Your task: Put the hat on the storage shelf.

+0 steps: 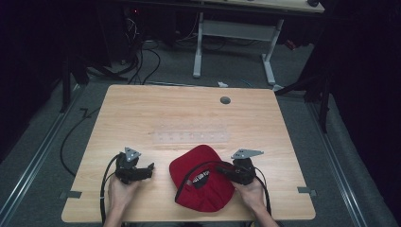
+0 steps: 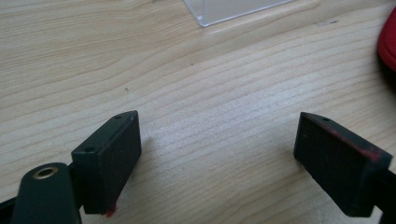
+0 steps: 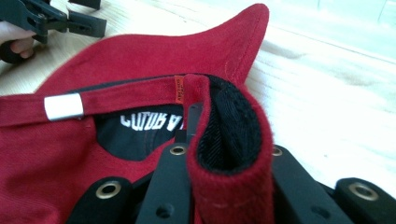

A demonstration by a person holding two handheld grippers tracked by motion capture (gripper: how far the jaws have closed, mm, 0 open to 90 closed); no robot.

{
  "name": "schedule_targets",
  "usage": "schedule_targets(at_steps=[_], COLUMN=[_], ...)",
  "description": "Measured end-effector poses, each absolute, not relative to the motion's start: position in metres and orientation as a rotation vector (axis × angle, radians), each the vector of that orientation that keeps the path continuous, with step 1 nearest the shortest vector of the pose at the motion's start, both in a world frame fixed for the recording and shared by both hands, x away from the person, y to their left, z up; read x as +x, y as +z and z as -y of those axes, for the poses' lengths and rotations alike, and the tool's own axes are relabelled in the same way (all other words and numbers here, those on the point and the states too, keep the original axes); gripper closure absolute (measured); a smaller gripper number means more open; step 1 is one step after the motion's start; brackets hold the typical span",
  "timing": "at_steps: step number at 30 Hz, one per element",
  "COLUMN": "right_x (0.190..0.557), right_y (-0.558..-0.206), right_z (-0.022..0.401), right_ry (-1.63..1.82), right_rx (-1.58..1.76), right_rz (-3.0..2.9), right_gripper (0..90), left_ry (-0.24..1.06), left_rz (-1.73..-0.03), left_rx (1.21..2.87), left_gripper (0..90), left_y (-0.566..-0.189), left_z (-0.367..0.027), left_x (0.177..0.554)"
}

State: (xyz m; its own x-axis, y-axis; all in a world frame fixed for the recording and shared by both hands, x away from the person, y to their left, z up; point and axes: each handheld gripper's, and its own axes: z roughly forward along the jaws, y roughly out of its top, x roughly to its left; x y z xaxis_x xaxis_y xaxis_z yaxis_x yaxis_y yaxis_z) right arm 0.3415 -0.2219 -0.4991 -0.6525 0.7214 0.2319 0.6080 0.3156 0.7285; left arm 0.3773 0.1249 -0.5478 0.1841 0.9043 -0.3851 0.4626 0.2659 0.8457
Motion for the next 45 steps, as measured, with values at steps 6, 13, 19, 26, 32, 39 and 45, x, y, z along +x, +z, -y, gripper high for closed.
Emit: schedule_targets(at_steps=[6,13,19,26,32,39,45], right_x=[0.342,0.341,0.342,0.342,0.342,0.344,0.346], right_y=[-0.491,-0.482,-0.474,-0.464,-0.457,-0.448,-0.437], right_z=[0.221,0.225,0.230,0.232,0.235,0.238,0.238], right_ry=[1.262,1.284,1.309,1.309,1.302,1.331,1.345], right_rx=[1.237,1.247,1.261,1.262,1.269,1.286,1.286], right_rz=[-2.438,-2.421,-2.407,-2.397,-2.386,-2.368,-2.350], right_gripper=[82.6,82.8,82.8,82.9,82.9,82.9,82.9], left_ry=[0.490,0.468,0.453,0.433,0.415,0.385,0.380], left_rz=[-1.426,-1.368,-1.265,-1.187,-1.159,-1.136,-1.106], left_rx=[1.376,1.389,1.401,1.423,1.449,1.479,1.503], left_gripper=[18.1,20.3,23.5,25.3,24.4,20.7,19.3], left_y=[-0.547,-0.542,-0.533,-0.527,-0.524,-0.523,-0.523], left_z=[-0.123,-0.119,-0.112,-0.099,-0.090,-0.079,-0.066], left_x=[0.373,0.363,0.349,0.335,0.329,0.324,0.322])
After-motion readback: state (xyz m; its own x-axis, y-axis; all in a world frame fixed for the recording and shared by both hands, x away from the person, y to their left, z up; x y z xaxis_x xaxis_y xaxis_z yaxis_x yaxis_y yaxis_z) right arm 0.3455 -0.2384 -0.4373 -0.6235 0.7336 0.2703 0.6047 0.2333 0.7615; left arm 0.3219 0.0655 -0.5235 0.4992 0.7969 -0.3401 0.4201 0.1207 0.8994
